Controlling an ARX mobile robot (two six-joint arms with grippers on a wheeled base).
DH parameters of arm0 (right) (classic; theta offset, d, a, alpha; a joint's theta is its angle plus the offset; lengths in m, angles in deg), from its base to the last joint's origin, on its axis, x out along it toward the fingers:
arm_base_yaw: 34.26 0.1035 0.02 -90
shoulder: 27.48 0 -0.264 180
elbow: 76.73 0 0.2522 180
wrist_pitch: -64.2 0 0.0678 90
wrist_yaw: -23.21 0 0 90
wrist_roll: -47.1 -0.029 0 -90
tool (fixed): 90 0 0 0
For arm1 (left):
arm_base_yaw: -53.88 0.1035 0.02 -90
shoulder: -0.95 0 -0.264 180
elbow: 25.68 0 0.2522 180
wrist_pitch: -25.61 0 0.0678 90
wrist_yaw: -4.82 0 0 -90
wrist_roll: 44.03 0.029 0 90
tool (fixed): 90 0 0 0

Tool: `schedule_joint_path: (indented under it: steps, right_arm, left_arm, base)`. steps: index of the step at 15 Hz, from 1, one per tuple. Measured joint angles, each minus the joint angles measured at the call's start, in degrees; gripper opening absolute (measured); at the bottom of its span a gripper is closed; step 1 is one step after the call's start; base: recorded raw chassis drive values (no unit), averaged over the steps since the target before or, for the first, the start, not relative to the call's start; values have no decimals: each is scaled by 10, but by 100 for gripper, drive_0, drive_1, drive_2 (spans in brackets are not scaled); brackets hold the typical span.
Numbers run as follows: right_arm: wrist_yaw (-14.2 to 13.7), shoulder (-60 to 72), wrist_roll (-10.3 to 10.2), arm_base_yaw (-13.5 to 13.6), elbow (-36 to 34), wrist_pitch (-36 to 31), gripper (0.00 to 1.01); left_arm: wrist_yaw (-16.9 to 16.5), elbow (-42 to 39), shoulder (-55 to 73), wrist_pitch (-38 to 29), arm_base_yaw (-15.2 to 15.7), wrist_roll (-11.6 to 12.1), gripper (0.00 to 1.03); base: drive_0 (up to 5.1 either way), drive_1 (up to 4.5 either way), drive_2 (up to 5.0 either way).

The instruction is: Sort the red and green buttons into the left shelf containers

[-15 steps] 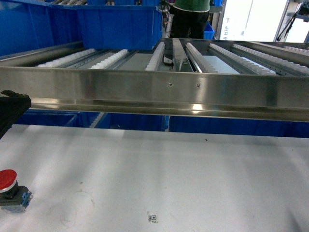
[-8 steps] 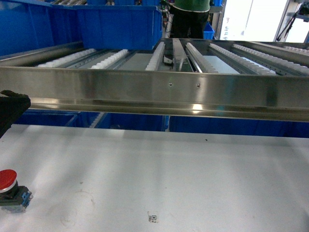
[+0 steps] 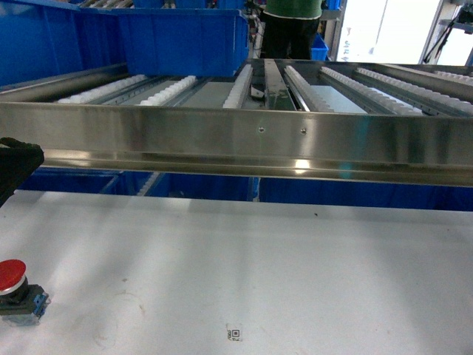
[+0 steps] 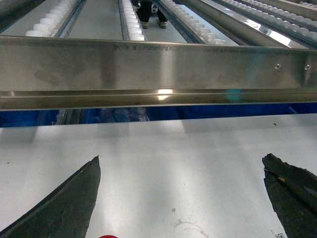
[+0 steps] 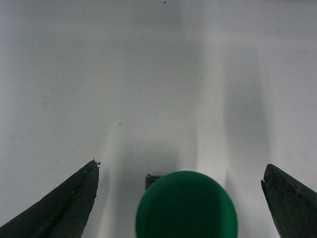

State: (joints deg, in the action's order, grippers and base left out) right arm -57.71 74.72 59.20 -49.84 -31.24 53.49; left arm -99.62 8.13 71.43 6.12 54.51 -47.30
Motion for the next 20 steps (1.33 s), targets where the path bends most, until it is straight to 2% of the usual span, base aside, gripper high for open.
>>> schedule_joint_path:
  steps: [3, 7, 8, 9, 11, 12, 16, 18, 20]
  right_arm:
    - [7, 23, 4, -17, 13, 0, 98]
    - [15, 37, 4, -17, 5, -24, 98]
    - [15, 45, 4, -17, -4, -31, 95]
    - [14, 52, 4, -16, -13, -39, 79]
    - [14, 55, 4, -13, -19, -53, 55]
    - [15, 55, 4, -9, -23, -62, 39]
    - [14, 48, -1, -5, -42, -89, 35]
    - [13, -28, -3, 0, -94, -129, 35]
    - [23, -183, -28, 19, -153, -138, 35]
  left_arm:
    - [0, 0, 0, 0, 0, 0, 98]
    - [0, 0, 0, 0, 0, 0, 98]
    - [0, 0, 0, 0, 0, 0, 98]
    - [0, 0, 0, 0, 0, 0, 98]
    - [0, 0, 0, 0, 0, 0, 98]
    - [0, 0, 0, 0, 0, 0, 98]
    - [0, 0, 0, 0, 0, 0, 98]
    - [0, 0, 0, 0, 0, 0, 98]
    - [0, 0, 0, 0, 0, 0, 98]
  base:
    - [0, 0, 0]
    - [0, 0, 0]
    - [0, 0, 0]
    - [0, 0, 0]
    - [0, 0, 0]
    - [0, 0, 0]
    - [0, 0, 0]
    - [0, 0, 0]
    - [0, 0, 0]
